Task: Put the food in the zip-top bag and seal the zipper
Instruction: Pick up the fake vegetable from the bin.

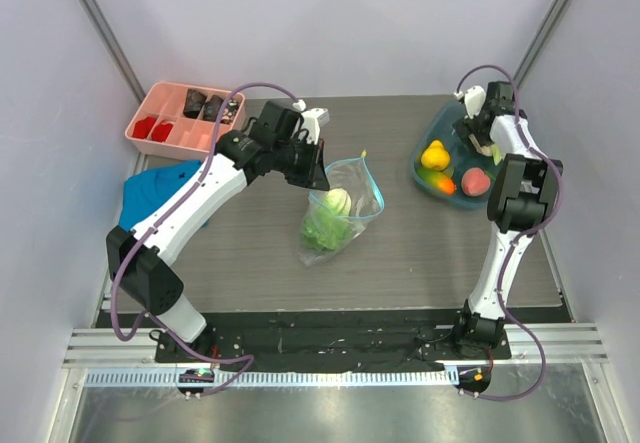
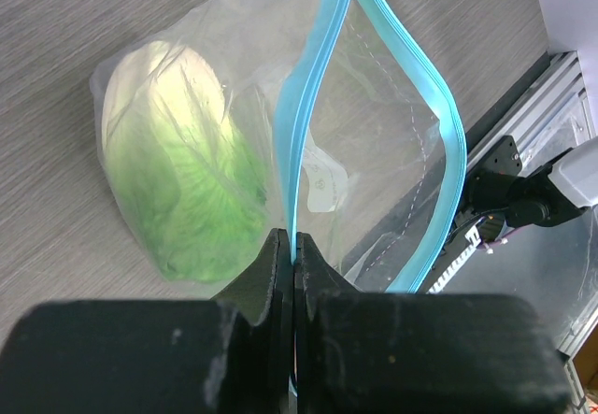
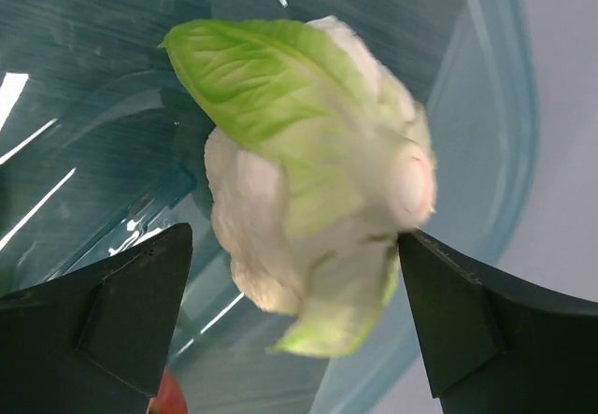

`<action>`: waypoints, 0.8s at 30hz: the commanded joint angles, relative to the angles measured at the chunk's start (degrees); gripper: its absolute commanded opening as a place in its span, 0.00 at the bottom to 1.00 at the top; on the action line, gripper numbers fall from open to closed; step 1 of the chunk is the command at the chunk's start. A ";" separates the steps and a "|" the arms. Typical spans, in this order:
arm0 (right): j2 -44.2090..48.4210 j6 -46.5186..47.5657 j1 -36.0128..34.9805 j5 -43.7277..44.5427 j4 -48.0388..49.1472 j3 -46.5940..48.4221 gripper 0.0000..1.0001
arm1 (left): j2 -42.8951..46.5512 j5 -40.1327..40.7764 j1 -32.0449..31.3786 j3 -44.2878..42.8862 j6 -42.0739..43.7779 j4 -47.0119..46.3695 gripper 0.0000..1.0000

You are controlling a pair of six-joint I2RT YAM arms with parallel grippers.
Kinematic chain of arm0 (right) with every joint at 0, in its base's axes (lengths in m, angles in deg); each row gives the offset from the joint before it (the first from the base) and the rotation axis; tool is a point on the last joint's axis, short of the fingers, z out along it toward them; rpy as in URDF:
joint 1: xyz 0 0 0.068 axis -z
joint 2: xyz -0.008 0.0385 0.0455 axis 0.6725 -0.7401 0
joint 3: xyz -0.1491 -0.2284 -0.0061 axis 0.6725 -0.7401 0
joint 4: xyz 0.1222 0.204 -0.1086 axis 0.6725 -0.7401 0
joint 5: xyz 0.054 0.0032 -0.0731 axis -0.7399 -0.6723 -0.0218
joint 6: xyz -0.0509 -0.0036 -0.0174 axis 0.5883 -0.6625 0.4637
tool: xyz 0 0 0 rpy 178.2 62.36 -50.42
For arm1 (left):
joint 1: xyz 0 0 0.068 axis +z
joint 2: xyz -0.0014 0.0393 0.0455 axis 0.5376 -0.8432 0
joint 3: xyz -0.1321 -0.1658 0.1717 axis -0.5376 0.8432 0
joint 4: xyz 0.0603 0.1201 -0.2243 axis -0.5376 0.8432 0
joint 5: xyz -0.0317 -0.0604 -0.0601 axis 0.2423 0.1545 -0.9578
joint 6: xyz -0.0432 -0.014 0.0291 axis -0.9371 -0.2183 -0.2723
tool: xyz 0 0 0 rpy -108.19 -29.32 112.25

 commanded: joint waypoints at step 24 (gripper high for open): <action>19.11 -13.70 0.58 -19.89 -19.69 15.88 0.01 | 2.53 -1.60 0.00 3.21 -2.80 -5.59 0.00</action>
